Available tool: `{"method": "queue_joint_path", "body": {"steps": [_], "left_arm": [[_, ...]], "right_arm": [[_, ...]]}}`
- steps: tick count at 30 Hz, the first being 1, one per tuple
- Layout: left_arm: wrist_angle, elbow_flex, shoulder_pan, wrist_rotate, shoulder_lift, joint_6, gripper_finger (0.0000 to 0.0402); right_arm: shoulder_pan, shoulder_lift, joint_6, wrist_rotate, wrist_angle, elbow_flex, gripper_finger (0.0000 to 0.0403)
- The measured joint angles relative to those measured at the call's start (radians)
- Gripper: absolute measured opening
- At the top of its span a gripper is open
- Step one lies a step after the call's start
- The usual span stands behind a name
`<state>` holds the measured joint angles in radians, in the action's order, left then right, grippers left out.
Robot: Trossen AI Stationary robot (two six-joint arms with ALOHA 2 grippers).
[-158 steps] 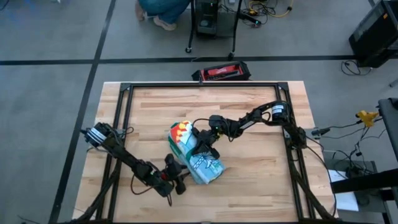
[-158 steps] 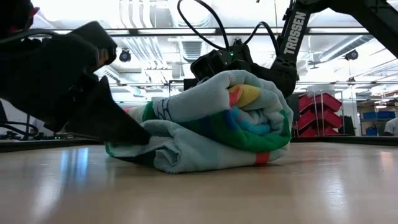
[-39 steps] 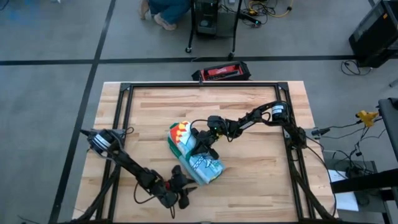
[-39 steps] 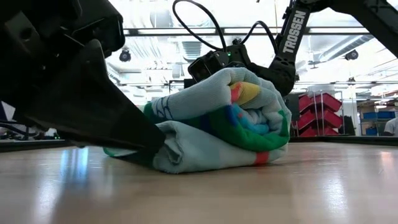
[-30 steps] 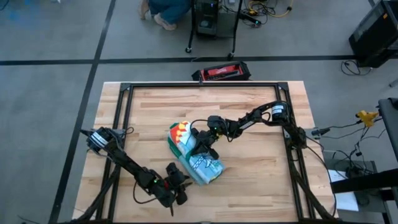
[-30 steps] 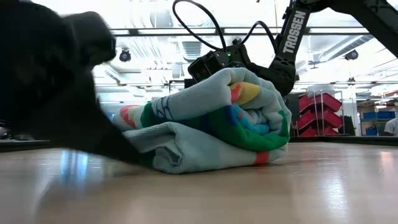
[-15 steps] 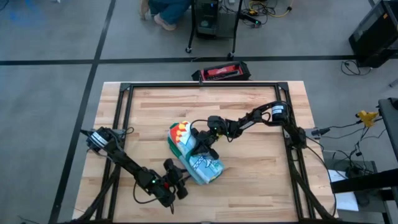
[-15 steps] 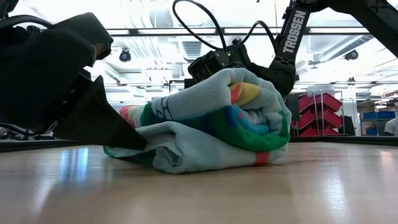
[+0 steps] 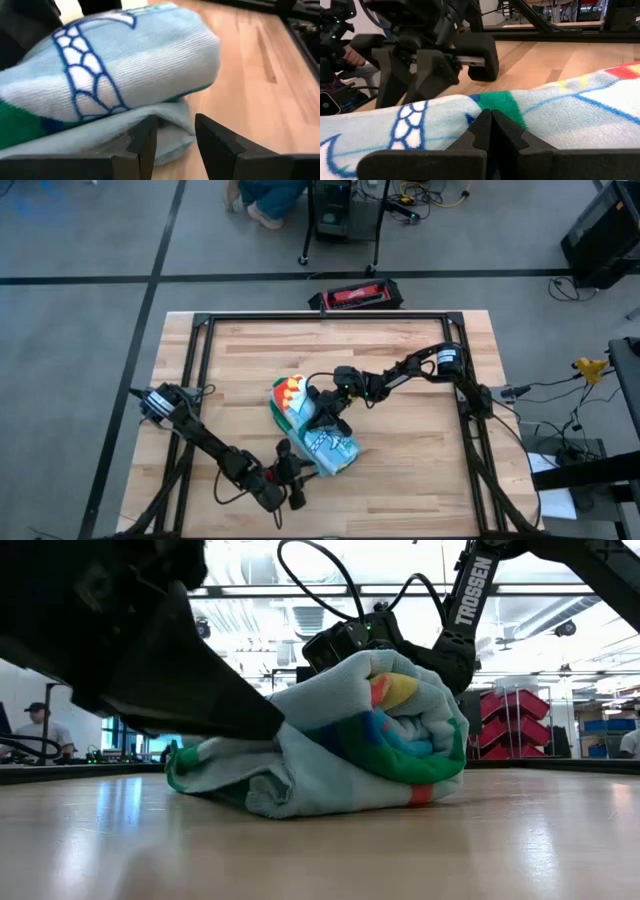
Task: Roll towel
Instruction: Roll the multi-color dinosaur print towel
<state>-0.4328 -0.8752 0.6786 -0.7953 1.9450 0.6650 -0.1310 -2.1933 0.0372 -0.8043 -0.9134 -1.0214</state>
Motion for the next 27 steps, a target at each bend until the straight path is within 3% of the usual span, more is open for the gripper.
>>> {"method": "queue_joint_path", "body": {"steps": [7, 11, 17, 23, 27], "left_arm": [[0.070, 0.020, 0.000, 0.004, 0.014, 0.129, 0.0118], [0.137, 0.021, 0.005, -0.062, 0.014, 0.170, 0.0118], [0.121, 0.021, 0.002, -0.083, 0.015, 0.128, 0.0118], [-0.044, 0.021, -0.001, -0.079, 0.016, -0.027, 0.0118], [-0.057, 0.021, -0.013, -0.051, 0.016, -0.047, 0.0118]], "right_arm": [[0.000, 0.000, -0.001, 0.001, 0.000, 0.000, 0.0000], [0.000, 0.000, 0.000, 0.002, 0.001, 0.000, 0.0000], [0.000, 0.000, 0.000, 0.002, 0.001, 0.000, 0.0000], [0.000, 0.000, 0.000, 0.003, 0.001, 0.000, 0.0000], [0.000, 0.000, 0.000, 0.004, 0.001, 0.000, 0.0000]]}}
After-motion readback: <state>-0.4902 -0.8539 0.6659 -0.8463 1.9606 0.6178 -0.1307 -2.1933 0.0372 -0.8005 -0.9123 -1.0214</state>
